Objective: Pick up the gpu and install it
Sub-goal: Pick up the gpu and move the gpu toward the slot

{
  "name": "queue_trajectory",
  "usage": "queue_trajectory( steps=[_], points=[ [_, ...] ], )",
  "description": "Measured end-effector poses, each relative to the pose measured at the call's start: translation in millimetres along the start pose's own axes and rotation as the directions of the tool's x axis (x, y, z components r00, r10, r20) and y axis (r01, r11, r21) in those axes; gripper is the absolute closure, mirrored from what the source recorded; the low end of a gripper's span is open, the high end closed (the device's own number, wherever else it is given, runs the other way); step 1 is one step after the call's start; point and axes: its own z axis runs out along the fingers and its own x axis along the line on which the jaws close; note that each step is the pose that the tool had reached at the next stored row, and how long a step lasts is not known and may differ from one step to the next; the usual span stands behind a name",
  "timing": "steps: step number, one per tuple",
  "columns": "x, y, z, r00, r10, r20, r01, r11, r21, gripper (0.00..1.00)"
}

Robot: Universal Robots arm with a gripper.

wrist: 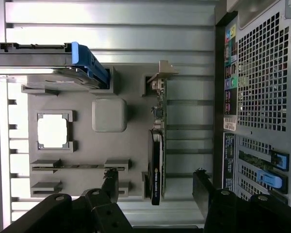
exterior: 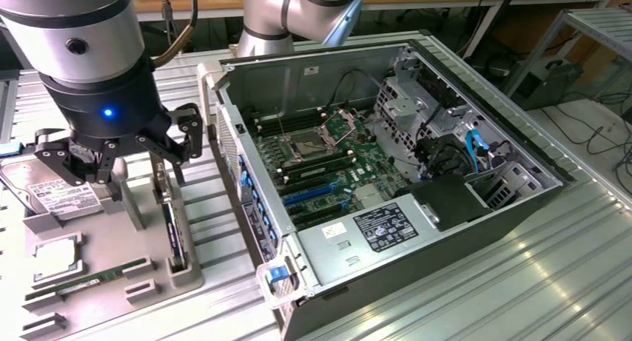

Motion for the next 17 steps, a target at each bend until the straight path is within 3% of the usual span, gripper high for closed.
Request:
queue_trajectory(
  steps=[9,17],
  points=[
    [0.1,-0.1,4.6,1.0000,0.000,0.0001,0.000,1.0000,-0.0002,0.28],
    [0.3,-0.5,15.0,1.0000,0.000,0.0001,0.000,1.0000,-0.0001,0.28]
  ],
)
